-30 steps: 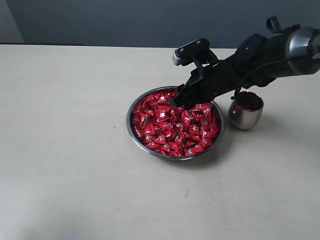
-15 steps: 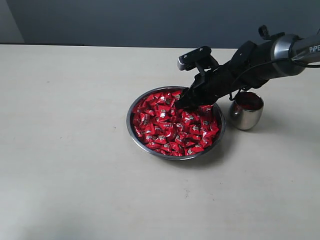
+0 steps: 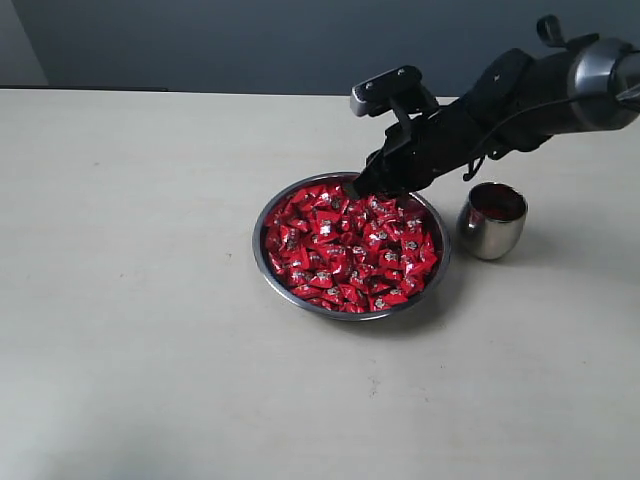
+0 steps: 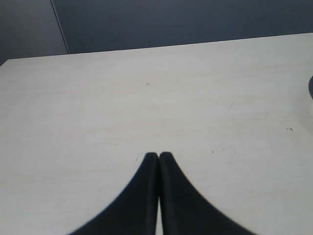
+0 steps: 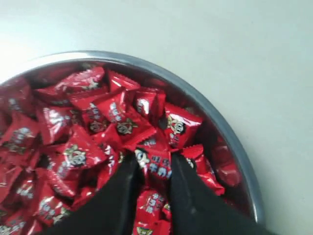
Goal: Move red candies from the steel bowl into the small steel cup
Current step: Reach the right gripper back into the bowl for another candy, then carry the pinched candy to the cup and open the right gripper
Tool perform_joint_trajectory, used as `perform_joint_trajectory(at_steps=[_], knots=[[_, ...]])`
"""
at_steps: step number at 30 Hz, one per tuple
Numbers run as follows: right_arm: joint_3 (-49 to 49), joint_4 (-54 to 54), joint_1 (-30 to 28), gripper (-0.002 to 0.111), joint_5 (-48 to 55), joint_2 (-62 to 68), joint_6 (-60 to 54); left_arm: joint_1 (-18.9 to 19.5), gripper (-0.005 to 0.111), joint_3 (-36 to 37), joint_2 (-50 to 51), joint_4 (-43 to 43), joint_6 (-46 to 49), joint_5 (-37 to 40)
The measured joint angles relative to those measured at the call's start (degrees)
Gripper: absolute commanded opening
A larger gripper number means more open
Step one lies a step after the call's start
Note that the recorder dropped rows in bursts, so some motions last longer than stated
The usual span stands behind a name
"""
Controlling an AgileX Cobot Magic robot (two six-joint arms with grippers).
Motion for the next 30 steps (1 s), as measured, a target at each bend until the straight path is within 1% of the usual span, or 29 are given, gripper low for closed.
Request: perform_joint_trajectory(at_steps=[4, 12, 16, 21, 25, 30], knots=[[2.77, -0.48, 0.0, 0.0, 0.19, -5.03, 0.89, 0.0, 0.0, 0.0, 0.0, 0.0, 0.0, 0.0], [15.25, -0.74, -1.04, 0.0, -8.71, -18.41, 2.66, 0.0, 0.0, 0.0, 0.0, 0.0, 0.0, 0.0], [21.99, -0.43, -1.15, 0.0, -15.3, -22.88, 3.46, 0.0, 0.0, 0.0, 0.0, 0.0, 0.0, 0.0], [27.74, 0.15, -1.15, 0.0, -21.59, -24.52, 3.67, 0.0, 0.0, 0.0, 0.0, 0.0, 0.0, 0.0], [30.41, 3.07, -1.15, 0.0, -26.87, -24.52, 3.67, 0.0, 0.0, 0.0, 0.0, 0.0, 0.0, 0.0], [30.72, 5.33, -2.83, 0.0, -28.36, -24.52, 3.46, 0.0, 0.0, 0.0, 0.0, 0.0, 0.0, 0.0]])
